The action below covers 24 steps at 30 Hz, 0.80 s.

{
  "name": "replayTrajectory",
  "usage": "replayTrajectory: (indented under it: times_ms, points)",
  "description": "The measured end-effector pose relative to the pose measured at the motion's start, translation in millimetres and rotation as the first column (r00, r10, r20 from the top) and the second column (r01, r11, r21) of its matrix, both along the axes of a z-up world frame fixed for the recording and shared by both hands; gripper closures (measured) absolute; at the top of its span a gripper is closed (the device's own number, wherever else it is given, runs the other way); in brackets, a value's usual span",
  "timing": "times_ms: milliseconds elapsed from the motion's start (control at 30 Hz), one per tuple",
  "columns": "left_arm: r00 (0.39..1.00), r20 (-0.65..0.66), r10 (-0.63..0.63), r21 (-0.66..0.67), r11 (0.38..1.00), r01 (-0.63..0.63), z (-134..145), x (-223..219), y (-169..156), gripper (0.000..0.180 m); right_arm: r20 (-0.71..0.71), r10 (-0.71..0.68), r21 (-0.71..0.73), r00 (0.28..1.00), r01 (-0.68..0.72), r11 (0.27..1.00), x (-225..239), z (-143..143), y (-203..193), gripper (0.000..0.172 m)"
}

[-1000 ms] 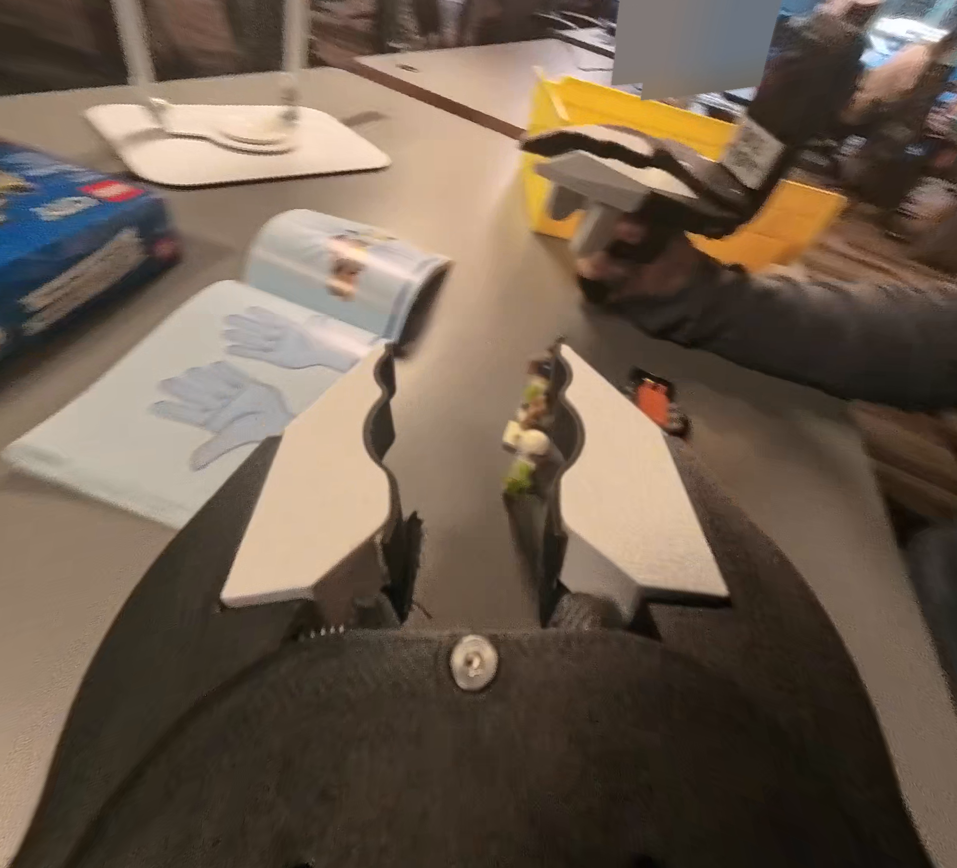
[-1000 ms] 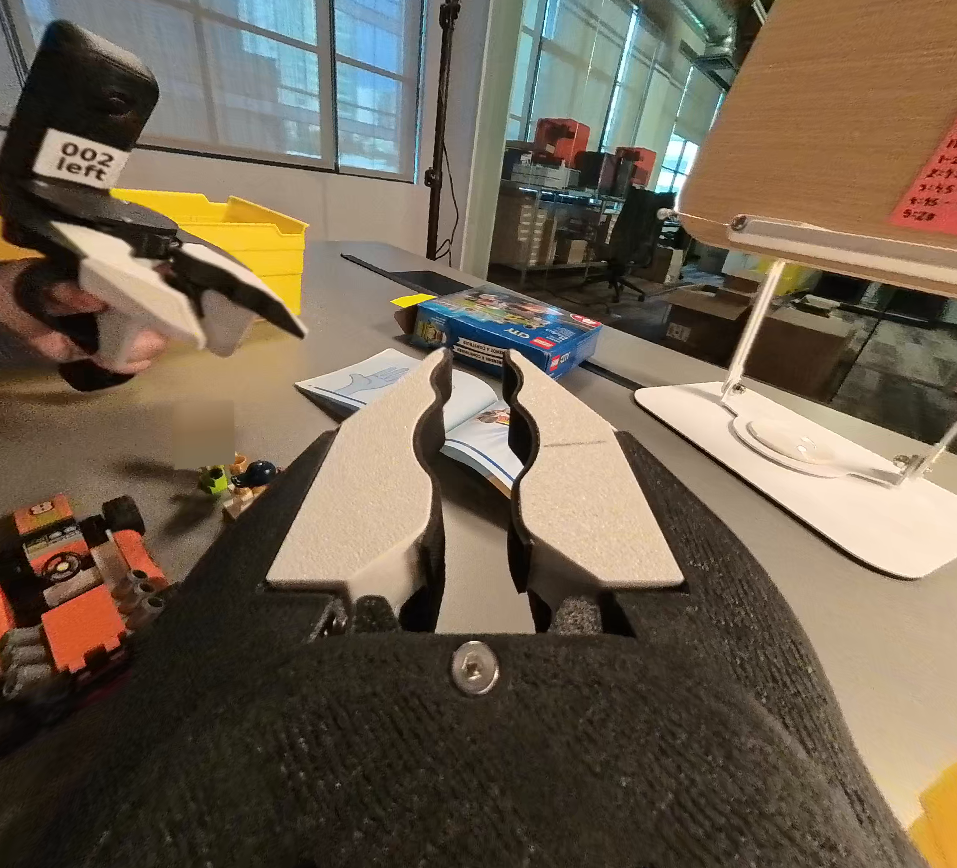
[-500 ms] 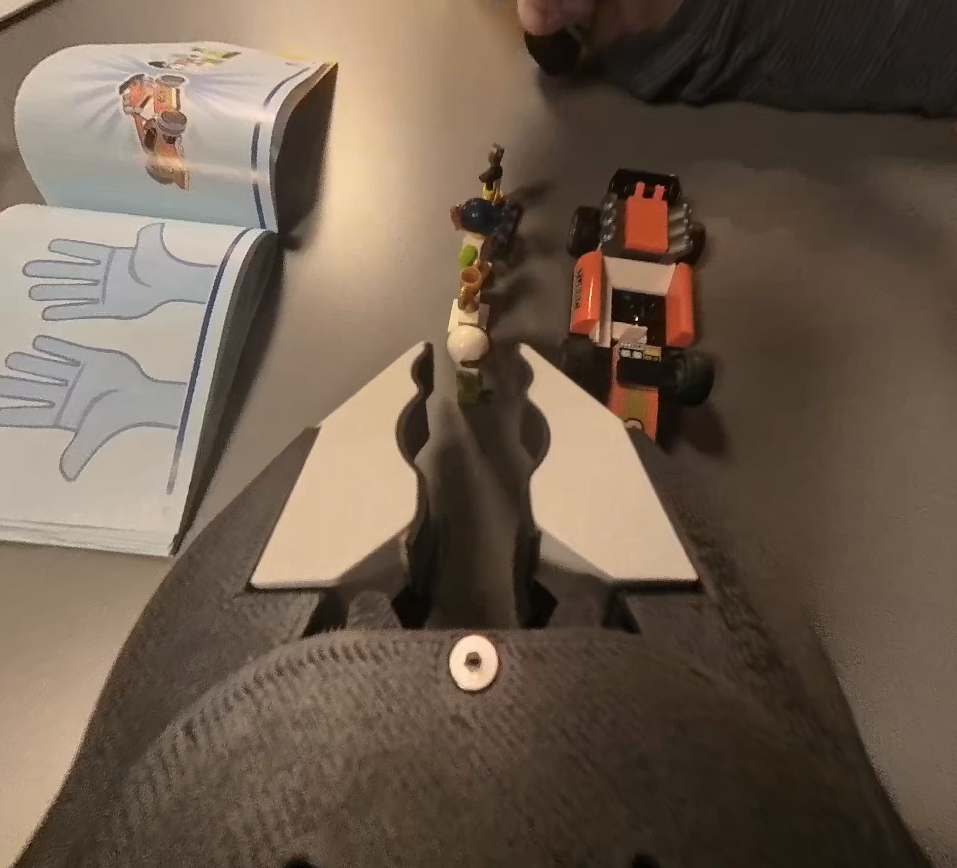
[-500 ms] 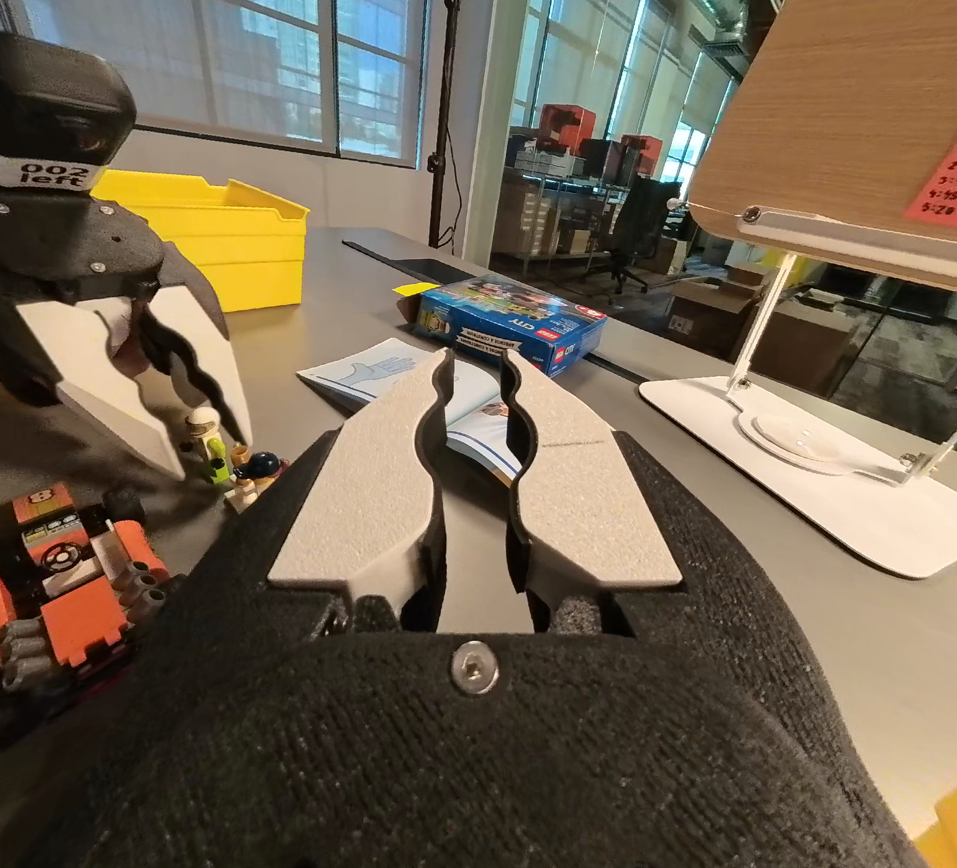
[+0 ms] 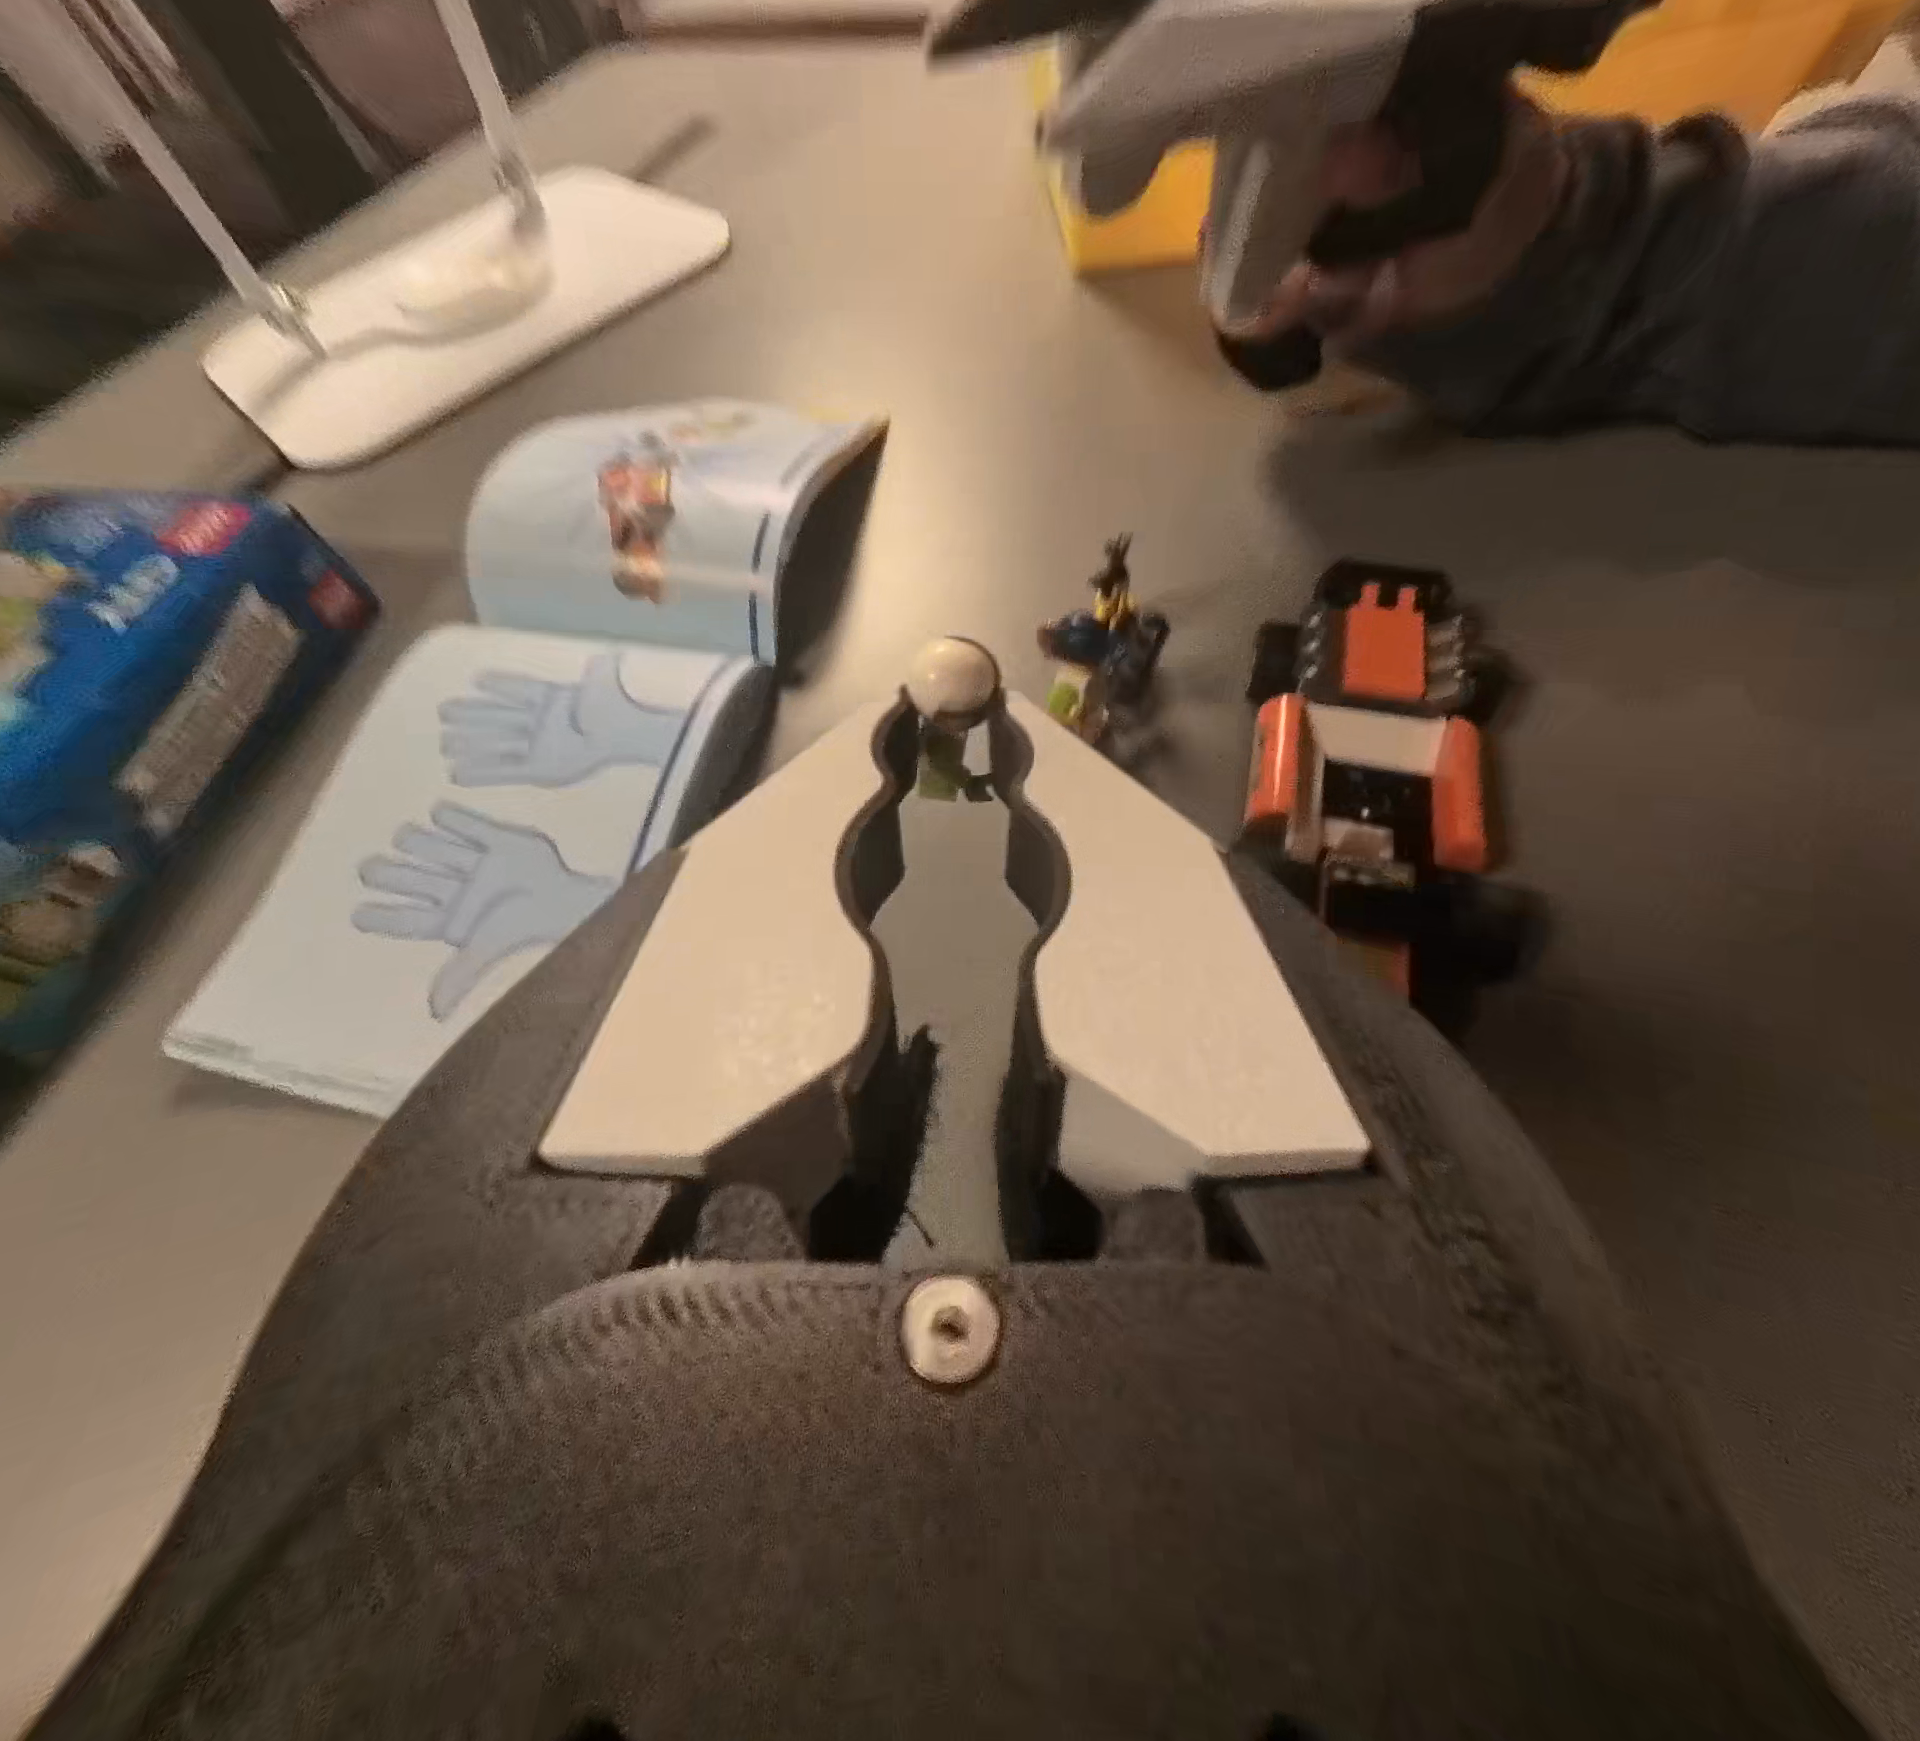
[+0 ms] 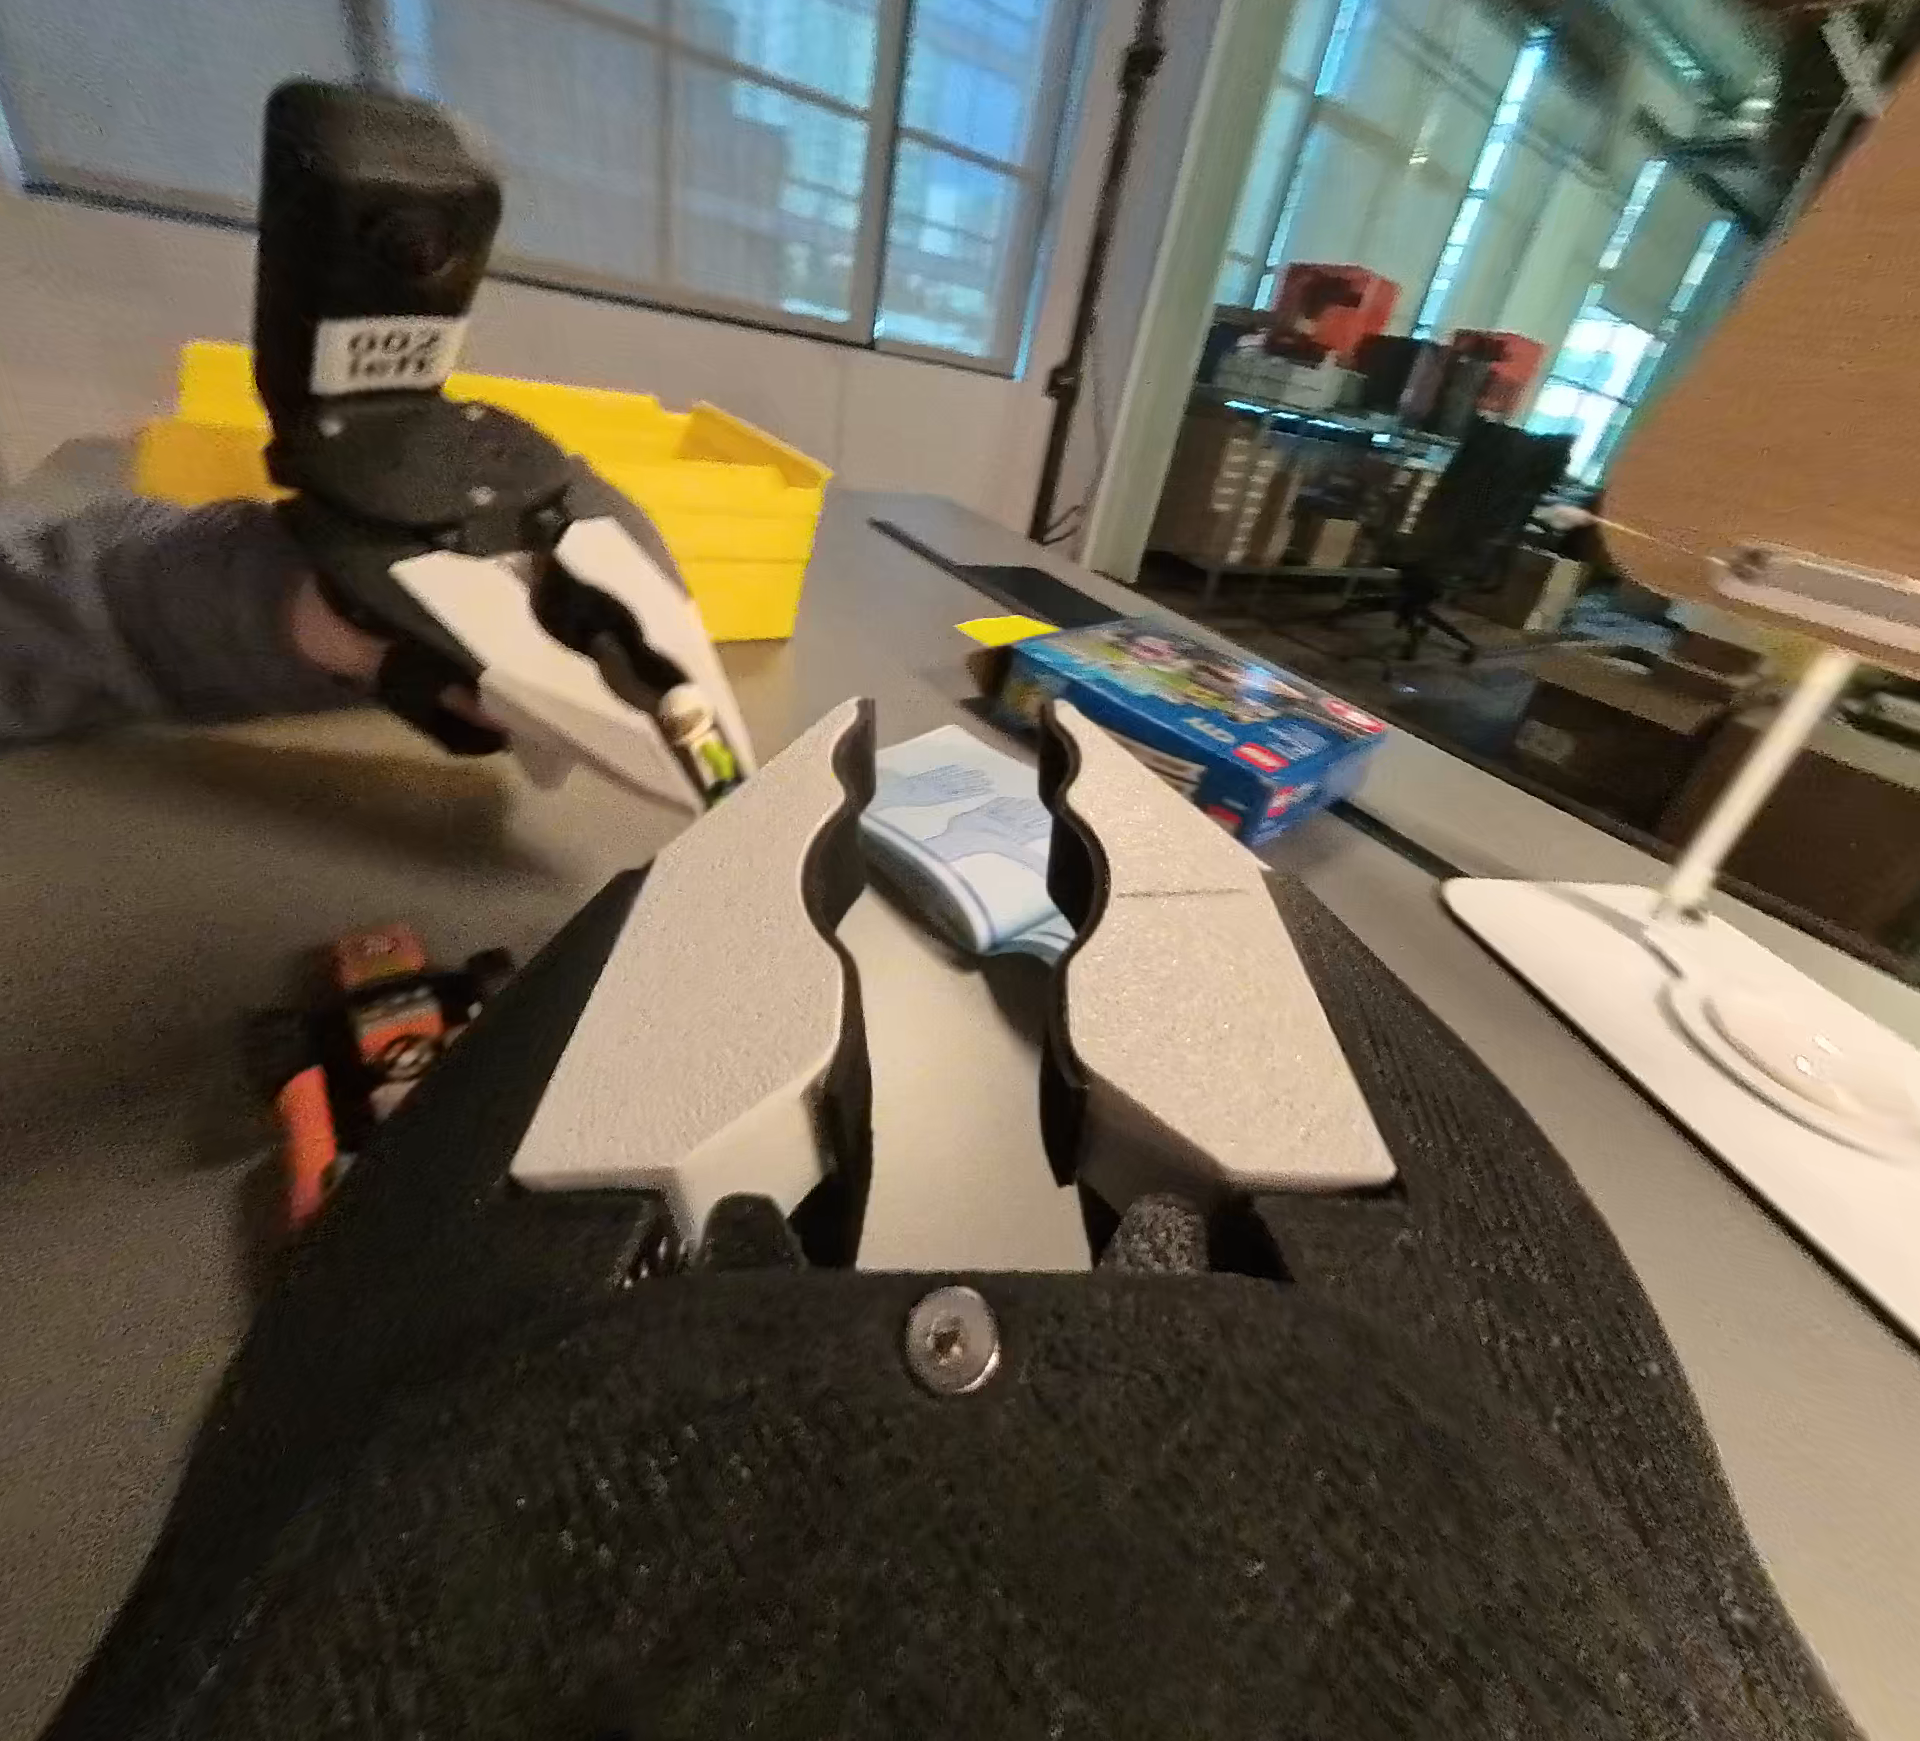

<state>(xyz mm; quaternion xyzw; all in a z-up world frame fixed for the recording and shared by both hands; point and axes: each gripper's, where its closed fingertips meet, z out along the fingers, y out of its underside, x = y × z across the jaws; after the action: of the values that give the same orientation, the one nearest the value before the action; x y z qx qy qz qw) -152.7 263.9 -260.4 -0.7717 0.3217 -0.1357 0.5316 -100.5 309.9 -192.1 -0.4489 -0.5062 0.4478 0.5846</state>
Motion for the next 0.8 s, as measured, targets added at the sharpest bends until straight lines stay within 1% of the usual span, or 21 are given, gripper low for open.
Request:
replayTrajectory:
  times_ms: [67,133,167,233,267,333,400,500,600,700,733,767,800]
  points:
    - [1.000,0.020,-0.023,0.091,0.996,0.022,14.1,8.8,-1.9,0.168,0.051,0.107,0.025,0.993,-0.108,0.994,-5.0,-2.8,-22.7,0.142]
    - [0.990,0.103,-0.098,0.141,0.987,0.083,28.7,22.9,-9.6,0.168,0.097,0.270,-0.047,0.958,-0.266,0.963,-8.1,-6.1,-49.1,0.141]
    - [0.975,0.166,-0.151,0.167,0.978,0.124,37.5,30.4,-15.4,0.168,0.105,0.338,-0.105,0.935,-0.327,0.939,-8.8,-7.0,-58.7,0.139]
    - [0.923,0.279,-0.266,0.215,0.954,0.209,53.2,42.7,-28.5,0.169,0.091,0.433,-0.187,0.897,-0.412,0.892,-9.1,-6.4,-72.2,0.139]
    - [0.898,0.316,-0.306,0.228,0.943,0.241,57.8,46.5,-33.6,0.168,0.094,0.469,-0.211,0.878,-0.443,0.871,-8.7,-7.9,-77.7,0.142]
    - [0.871,0.348,-0.346,0.242,0.931,0.273,61.0,50.5,-38.4,0.169,0.108,0.533,-0.256,0.839,-0.495,0.831,-7.2,-11.9,-87.3,0.148]
    - [0.859,0.354,-0.370,0.246,0.923,0.296,60.3,54.2,-42.1,0.169,0.113,0.569,-0.277,0.815,-0.524,0.805,-6.6,-14.1,-93.9,0.155]
    - [0.836,0.377,-0.398,0.238,0.914,0.328,61.0,59.9,-46.6,0.169,0.133,0.585,-0.277,0.800,-0.536,0.797,-6.6,-18.3,-98.3,0.162]
    - [0.831,0.373,-0.413,0.236,0.908,0.346,59.3,63.0,-48.8,0.169,0.120,0.589,-0.274,0.799,-0.544,0.793,-6.1,-16.8,-98.9,0.167]
    - [0.826,0.387,-0.410,0.229,0.910,0.345,59.8,63.3,-47.9,0.169,0.119,0.581,-0.265,0.805,-0.538,0.800,-5.9,-16.3,-97.6,0.167]
    - [0.824,0.392,-0.409,0.229,0.911,0.344,60.2,63.5,-47.4,0.169,0.118,0.582,-0.272,0.804,-0.538,0.798,-6.2,-16.1,-97.8,0.162]
    - [0.819,0.400,-0.411,0.233,0.910,0.343,61.6,63.8,-47.6,0.169,0.119,0.587,-0.285,0.800,-0.539,0.793,-6.5,-16.4,-98.5,0.153]
    - [0.815,0.406,-0.413,0.236,0.909,0.343,62.6,64.0,-47.7,0.169,0.118,0.601,-0.299,0.790,-0.549,0.781,-6.2,-16.5,-100.6,0.152]
